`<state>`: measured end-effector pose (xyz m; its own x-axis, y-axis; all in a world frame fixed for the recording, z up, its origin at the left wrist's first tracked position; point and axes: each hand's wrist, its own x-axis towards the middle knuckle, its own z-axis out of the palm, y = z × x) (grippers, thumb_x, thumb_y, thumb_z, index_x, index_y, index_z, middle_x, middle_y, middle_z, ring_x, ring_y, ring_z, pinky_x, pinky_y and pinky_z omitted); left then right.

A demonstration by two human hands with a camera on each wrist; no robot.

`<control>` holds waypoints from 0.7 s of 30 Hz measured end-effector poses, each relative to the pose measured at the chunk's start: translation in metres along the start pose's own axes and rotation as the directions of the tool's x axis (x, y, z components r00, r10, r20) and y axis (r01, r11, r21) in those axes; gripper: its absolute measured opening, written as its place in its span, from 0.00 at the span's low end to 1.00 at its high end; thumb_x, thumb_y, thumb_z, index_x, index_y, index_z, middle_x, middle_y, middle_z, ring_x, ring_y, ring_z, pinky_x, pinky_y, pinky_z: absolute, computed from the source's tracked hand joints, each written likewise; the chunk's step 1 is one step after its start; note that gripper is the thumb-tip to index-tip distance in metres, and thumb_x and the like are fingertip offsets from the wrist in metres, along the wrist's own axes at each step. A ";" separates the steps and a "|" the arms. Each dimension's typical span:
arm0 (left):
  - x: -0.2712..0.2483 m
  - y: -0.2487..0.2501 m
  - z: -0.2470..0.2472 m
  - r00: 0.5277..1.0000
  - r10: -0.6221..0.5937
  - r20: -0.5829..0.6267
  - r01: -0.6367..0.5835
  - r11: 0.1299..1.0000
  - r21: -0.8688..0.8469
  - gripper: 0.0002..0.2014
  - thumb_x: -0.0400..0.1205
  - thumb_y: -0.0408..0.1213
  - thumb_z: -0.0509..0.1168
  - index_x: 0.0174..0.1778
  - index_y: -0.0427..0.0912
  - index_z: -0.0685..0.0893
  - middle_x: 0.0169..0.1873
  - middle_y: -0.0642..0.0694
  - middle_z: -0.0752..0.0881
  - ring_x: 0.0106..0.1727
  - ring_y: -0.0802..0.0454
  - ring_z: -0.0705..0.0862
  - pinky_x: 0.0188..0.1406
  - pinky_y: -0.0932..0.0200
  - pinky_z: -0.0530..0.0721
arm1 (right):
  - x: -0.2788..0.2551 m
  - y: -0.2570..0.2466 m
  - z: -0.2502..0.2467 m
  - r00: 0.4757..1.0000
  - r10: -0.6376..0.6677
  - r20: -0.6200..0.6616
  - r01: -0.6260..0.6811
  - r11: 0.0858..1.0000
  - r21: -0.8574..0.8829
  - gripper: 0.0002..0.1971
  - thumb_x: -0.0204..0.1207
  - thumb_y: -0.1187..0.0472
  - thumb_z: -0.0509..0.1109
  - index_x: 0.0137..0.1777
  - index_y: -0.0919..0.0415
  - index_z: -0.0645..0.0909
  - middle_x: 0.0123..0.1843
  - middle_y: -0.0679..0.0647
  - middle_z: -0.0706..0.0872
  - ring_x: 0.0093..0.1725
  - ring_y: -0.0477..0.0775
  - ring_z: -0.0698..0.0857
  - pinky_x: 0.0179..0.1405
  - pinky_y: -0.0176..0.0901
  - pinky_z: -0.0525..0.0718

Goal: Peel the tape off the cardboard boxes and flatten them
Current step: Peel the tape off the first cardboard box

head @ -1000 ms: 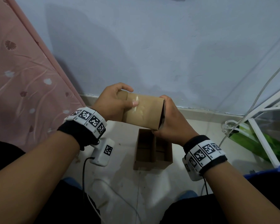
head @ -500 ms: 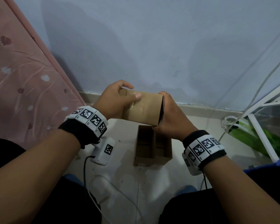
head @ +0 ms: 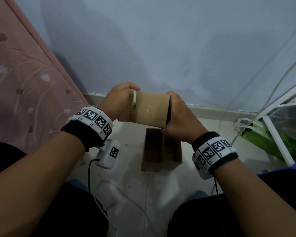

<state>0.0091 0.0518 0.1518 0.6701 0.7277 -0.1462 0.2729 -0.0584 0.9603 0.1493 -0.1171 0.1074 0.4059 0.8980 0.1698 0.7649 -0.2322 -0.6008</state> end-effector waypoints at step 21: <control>-0.016 0.005 0.011 0.991 0.094 0.095 -0.082 0.989 -0.125 0.16 0.86 0.20 0.54 0.56 0.36 0.87 0.37 0.37 0.86 0.40 0.40 0.83 0.34 0.52 0.90 | -0.004 -0.011 -0.001 0.994 0.105 0.004 -0.103 0.983 -0.151 0.44 0.60 0.59 0.82 0.76 0.59 0.66 0.66 0.55 0.75 0.64 0.58 0.76 0.56 0.54 0.82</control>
<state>0.0070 0.0322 0.1568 0.7554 0.6507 -0.0769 0.1285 -0.0320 0.9912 0.1399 -0.1184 0.1144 0.4819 0.8702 0.1024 0.7855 -0.3772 -0.4906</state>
